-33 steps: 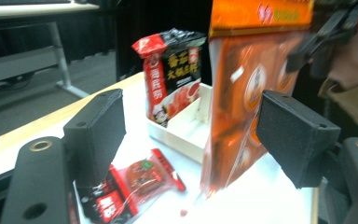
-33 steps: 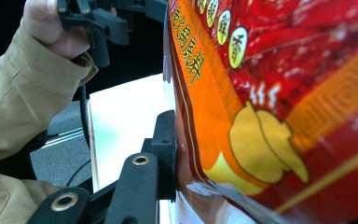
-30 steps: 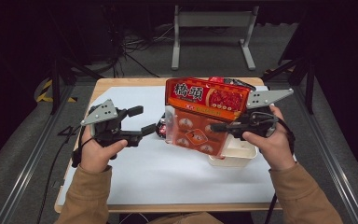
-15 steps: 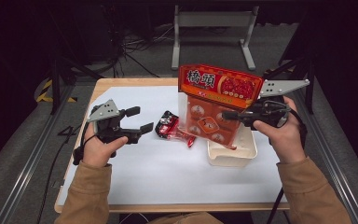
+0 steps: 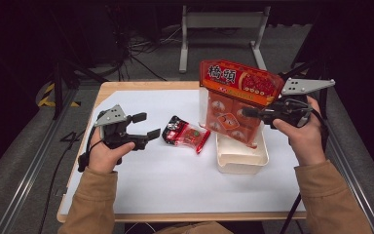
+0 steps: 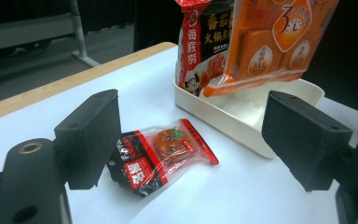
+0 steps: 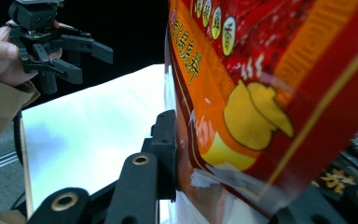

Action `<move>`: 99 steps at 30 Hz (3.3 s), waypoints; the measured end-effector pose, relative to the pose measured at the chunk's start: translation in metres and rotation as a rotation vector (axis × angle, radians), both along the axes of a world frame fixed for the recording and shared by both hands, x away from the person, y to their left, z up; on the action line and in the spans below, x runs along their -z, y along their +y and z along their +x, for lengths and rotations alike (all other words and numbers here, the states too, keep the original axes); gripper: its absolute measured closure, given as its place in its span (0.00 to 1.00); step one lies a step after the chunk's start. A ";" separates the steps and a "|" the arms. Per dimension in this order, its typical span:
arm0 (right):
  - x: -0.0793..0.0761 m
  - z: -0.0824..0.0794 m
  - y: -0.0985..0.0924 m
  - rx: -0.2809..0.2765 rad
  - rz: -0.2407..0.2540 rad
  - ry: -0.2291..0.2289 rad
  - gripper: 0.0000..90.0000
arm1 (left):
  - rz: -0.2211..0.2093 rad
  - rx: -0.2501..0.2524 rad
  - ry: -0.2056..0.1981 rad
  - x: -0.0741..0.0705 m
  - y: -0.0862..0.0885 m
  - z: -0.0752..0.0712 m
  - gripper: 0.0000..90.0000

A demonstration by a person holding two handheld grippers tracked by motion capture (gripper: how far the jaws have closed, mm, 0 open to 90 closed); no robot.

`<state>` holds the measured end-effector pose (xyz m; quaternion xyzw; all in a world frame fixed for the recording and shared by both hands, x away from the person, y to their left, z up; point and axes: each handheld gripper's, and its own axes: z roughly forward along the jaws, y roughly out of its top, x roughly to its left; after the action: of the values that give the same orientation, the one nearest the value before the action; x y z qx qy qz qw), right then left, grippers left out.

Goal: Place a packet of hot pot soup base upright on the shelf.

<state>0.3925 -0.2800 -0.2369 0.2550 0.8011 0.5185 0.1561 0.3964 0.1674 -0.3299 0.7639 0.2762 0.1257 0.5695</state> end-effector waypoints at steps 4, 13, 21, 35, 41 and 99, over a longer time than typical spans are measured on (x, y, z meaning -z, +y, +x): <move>-0.001 0.001 -0.005 0.005 -0.010 -0.018 0.78 | -0.001 -0.006 0.008 0.003 0.001 0.002 0.23; 0.003 0.005 -0.015 0.040 -0.009 -0.035 0.78 | 0.007 -0.012 0.022 0.007 0.002 0.005 0.22; 0.015 0.007 -0.023 0.065 0.016 -0.042 0.78 | 0.012 -0.015 0.031 0.011 0.001 0.008 0.22; 0.037 0.009 -0.030 0.134 0.033 -0.035 0.78 | 0.010 -0.013 0.040 0.015 0.000 0.010 0.22; 0.043 0.011 -0.029 0.159 0.023 -0.018 0.78 | 0.009 -0.010 0.041 0.014 0.000 0.009 0.22; 0.121 0.004 -0.038 0.230 0.007 0.071 0.77 | 0.055 -0.014 0.092 0.029 -0.013 0.017 0.13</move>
<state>0.3969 -0.3180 -0.3584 0.3638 0.7697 0.4908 0.1852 0.4138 0.1541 -0.3588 0.7824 0.3041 0.1020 0.5338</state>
